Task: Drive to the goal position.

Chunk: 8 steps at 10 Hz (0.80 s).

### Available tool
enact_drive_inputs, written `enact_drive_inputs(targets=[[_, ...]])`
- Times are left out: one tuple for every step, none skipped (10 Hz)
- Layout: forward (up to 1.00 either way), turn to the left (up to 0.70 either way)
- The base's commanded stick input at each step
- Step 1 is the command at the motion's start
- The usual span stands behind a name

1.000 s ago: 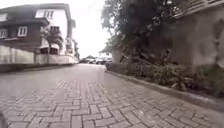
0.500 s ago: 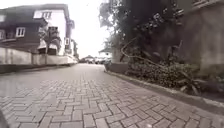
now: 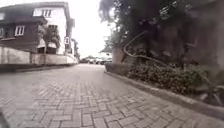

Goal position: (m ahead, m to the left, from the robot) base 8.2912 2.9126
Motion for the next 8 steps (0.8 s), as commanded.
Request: enact_drive_inputs(targets=[[0.70,0.00],[0.70,0.00],[0.70,0.00],[0.70,0.00],[0.70,0.00],[0.70,0.00],[0.70,0.00],[0.70,0.00]])
